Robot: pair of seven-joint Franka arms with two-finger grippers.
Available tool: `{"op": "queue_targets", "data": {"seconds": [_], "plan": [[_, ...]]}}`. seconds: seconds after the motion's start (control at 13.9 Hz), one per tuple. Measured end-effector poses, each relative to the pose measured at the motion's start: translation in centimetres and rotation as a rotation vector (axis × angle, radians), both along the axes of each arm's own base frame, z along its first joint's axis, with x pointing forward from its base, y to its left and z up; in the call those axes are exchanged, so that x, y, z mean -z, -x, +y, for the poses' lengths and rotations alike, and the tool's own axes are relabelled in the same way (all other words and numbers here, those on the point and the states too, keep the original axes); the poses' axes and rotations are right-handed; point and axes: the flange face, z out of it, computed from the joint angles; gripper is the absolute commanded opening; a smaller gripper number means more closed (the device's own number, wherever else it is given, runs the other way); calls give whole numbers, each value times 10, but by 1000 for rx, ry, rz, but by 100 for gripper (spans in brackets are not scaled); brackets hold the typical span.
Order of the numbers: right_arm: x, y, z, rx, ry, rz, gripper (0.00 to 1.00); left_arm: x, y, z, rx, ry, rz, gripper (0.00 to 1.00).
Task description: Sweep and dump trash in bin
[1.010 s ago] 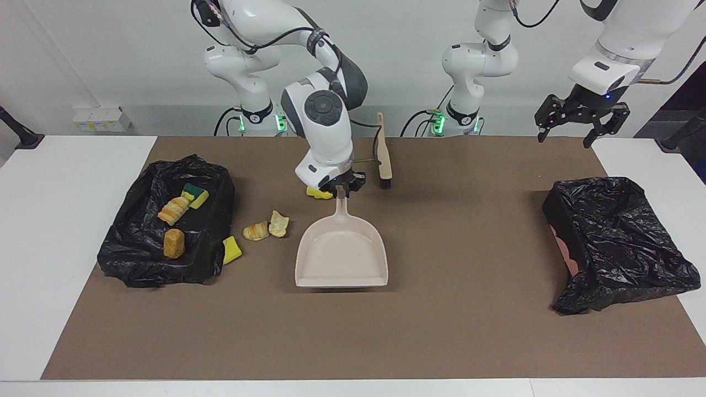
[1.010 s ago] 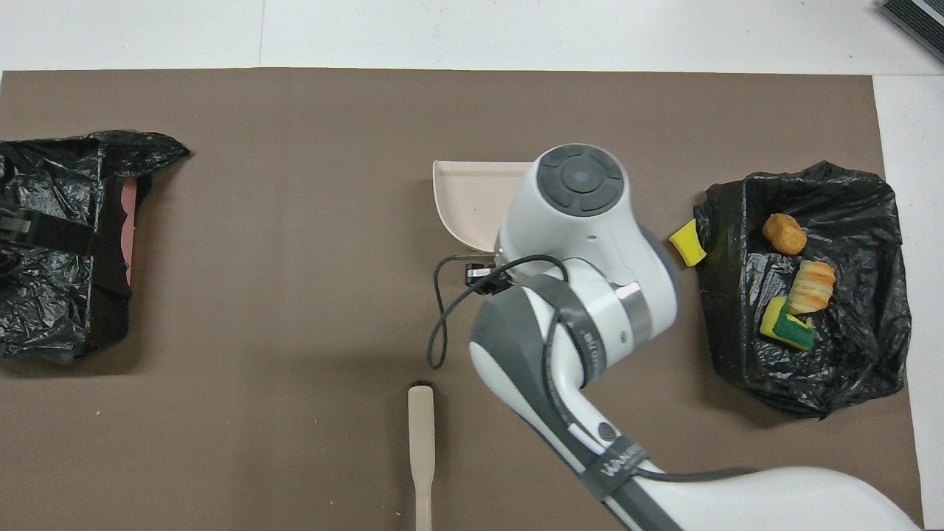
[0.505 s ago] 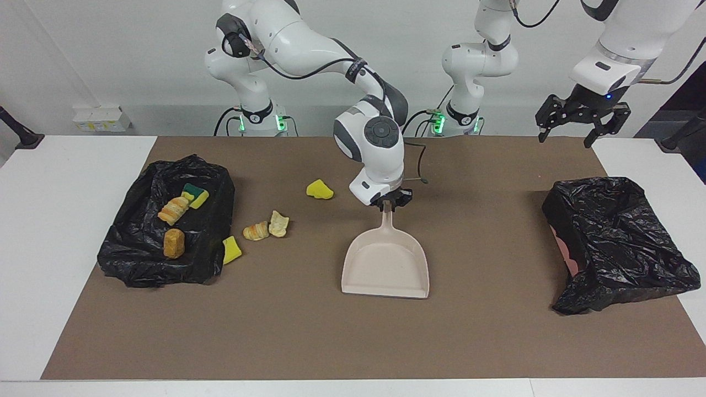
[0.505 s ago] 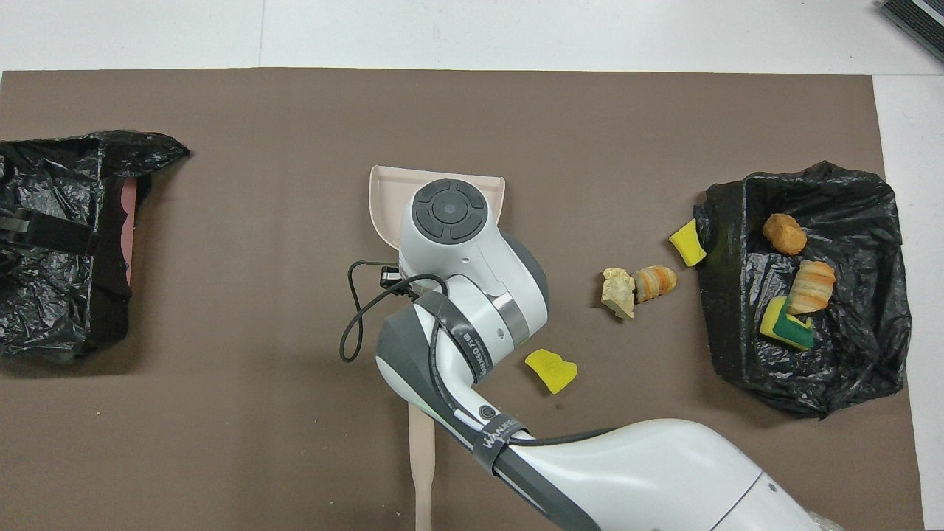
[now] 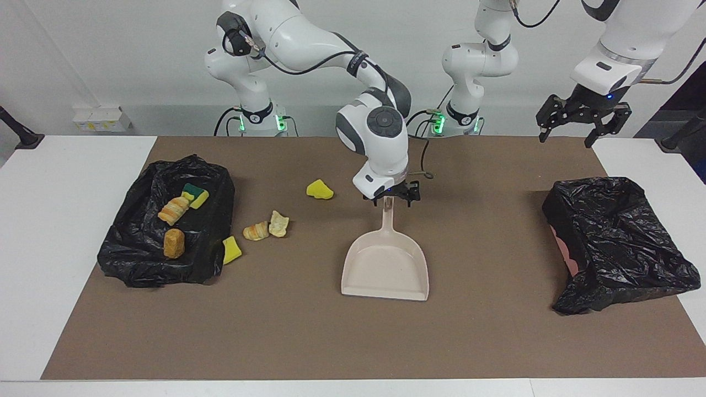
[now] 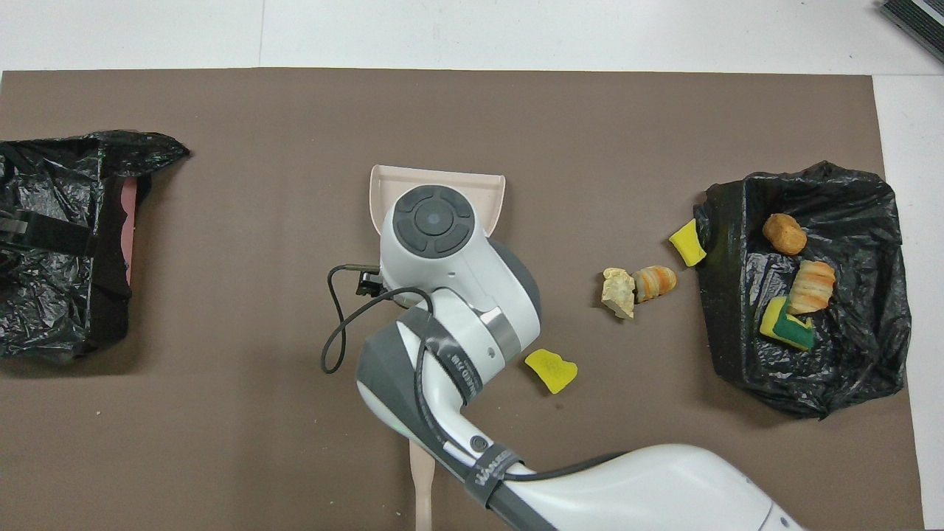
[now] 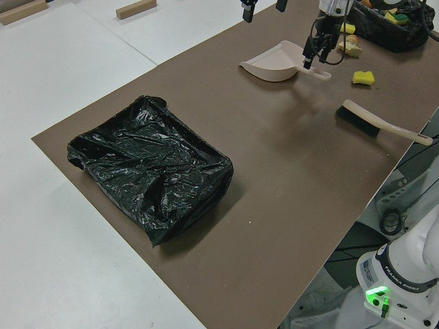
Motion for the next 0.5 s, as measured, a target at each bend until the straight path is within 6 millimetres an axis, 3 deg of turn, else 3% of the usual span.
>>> {"op": "queue_targets", "data": {"seconds": [0.22,0.5], "plan": [[-20,53,18,-2,23,2,100,0,2,-3,6,-1,13,100],[-27,124,16,9,67,17,100,6,-1,-20,34,4,-10,100]]}}
